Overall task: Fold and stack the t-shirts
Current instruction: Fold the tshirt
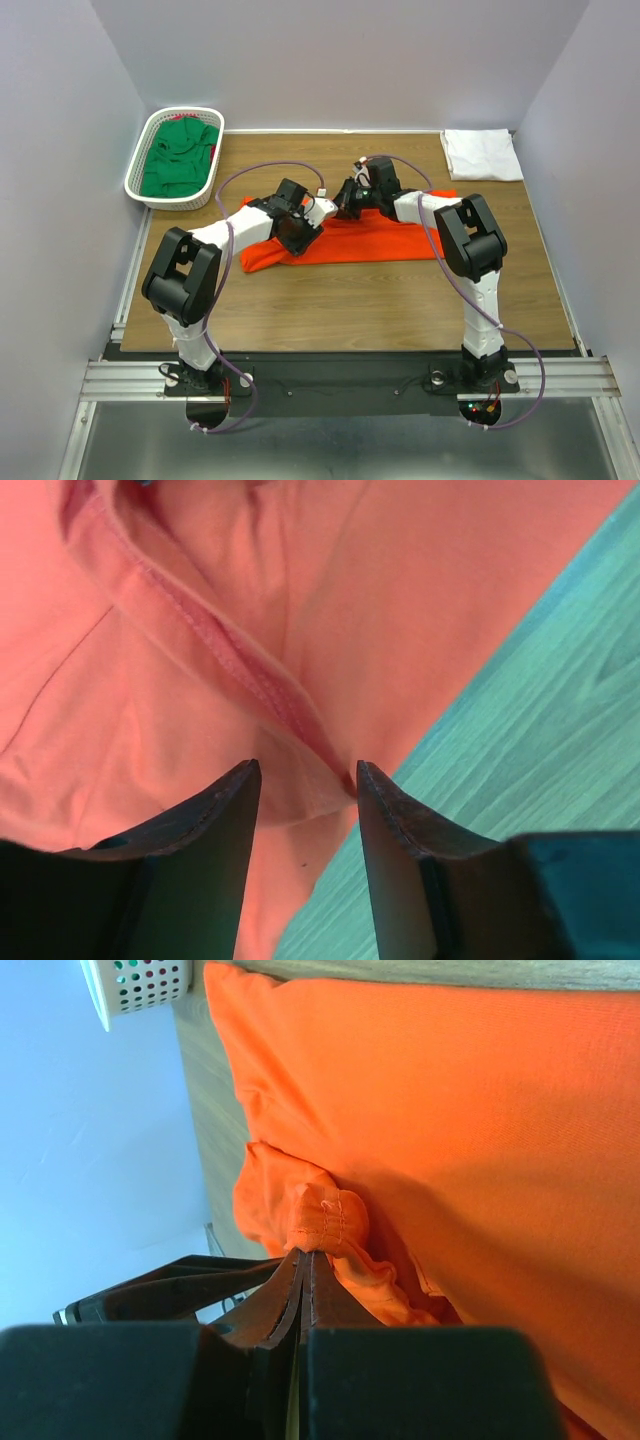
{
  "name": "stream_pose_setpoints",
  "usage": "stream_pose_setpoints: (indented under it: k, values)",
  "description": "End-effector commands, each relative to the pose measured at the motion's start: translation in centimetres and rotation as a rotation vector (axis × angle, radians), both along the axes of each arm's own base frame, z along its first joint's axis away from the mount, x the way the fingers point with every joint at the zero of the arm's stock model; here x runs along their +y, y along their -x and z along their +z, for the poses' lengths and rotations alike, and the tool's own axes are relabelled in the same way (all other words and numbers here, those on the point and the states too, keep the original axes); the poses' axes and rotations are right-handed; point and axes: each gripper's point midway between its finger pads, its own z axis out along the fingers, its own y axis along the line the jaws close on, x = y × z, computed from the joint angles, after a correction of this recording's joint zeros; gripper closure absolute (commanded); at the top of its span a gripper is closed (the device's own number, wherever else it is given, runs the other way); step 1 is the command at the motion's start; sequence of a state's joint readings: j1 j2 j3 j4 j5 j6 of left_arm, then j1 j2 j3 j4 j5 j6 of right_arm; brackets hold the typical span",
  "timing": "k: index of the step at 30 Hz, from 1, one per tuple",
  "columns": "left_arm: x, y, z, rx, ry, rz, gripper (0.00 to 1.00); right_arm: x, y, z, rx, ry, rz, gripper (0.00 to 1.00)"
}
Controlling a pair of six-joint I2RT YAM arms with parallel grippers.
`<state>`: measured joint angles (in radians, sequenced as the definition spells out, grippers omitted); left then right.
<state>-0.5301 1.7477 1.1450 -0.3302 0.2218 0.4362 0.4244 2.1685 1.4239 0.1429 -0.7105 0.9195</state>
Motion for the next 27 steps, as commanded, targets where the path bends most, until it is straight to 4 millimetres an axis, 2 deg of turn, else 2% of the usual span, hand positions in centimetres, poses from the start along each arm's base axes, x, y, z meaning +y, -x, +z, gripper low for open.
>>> stream_pose_setpoints:
  k: [1, 4, 8, 14, 20, 27]
  values:
    - [0.1, -1.2, 0.9, -0.056, -0.014, 0.026, 0.52, 0.1, -0.9, 1.6, -0.049, -0.046, 0.003, 0.99]
    - [0.3, -1.5, 1.2, -0.064, -0.014, 0.035, 0.59, 0.1, -0.8, 1.6, -0.049, -0.049, 0.003, 0.99]
    - [0.5, -1.7, 1.6, -0.074, -0.005, 0.044, 0.78, 0.1, -0.7, 1.9, -0.055, -0.054, 0.005, 0.99]
    - [0.7, -1.8, 2.9, -0.096, 0.009, 0.040, 1.00, 0.1, -0.5, 1.5, -0.051, -0.049, 0.007, 0.99]
    - [1.7, -4.2, 4.9, -0.143, -0.007, 0.021, 1.00, -0.1, -0.5, 1.2, -0.051, -0.045, 0.004, 0.99]
    - [2.2, -7.4, 6.1, -0.198, -0.058, -0.029, 1.00, -0.2, -0.2, 0.5, -0.036, -0.044, 0.006, 0.99]
